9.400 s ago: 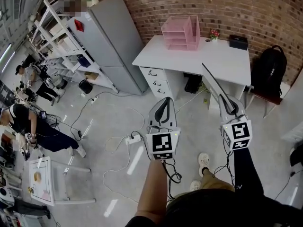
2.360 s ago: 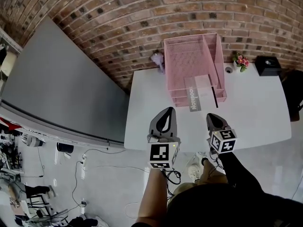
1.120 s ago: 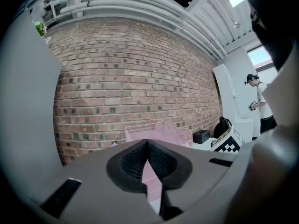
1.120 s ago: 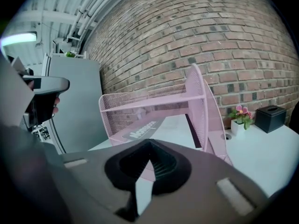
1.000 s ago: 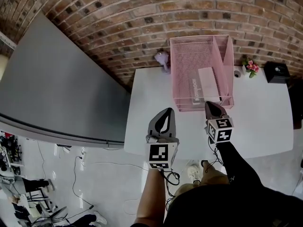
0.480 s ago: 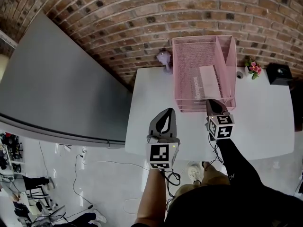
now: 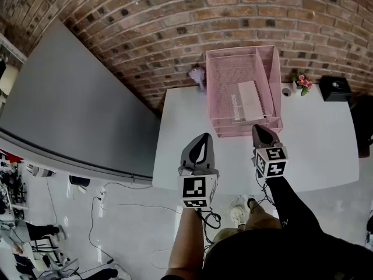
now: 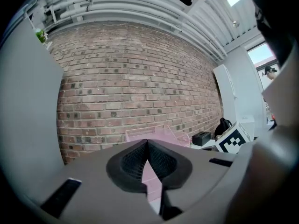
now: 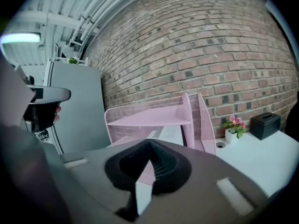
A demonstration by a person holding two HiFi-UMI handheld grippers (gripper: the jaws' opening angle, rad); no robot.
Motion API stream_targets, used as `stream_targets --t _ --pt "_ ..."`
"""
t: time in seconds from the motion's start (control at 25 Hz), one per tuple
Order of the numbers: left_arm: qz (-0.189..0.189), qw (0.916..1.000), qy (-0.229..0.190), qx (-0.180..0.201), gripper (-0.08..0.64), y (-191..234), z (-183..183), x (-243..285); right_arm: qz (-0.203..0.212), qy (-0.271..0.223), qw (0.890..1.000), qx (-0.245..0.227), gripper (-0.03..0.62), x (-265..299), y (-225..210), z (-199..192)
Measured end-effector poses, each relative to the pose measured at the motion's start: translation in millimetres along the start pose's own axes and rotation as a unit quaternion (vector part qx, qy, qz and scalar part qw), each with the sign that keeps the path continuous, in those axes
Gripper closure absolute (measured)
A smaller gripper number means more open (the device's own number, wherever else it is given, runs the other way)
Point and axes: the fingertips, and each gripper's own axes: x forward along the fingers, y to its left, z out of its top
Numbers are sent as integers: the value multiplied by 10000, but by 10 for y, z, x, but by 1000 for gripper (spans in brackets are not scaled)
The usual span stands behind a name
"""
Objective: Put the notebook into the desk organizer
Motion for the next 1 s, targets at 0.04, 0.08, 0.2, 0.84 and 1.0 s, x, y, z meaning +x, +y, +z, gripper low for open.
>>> stream_targets --t 0.04,0.08,0.2,0.84,1.0 --pt "-23 10000 -33 15 551 -36 26 -36 -4 -74 10000 -49 592 -82 15 50" --pt "-49 10000 -74 31 551 -74 57 -70 -10 -155 9998 -100 592 -169 27 108" --pt "-119 9997 -193 67 551 -188 178 -154 -44 -453 9986 -255 592 -438 52 343" --pt "154 9981 -563 208 551 -656 858 -196 340 -1724 9786 -1073 592 -1280 -118 1770" --pt "358 9968 -673 243 551 -722 989 -178 560 -1837 9738 -1218 592 -1338 -179 1920"
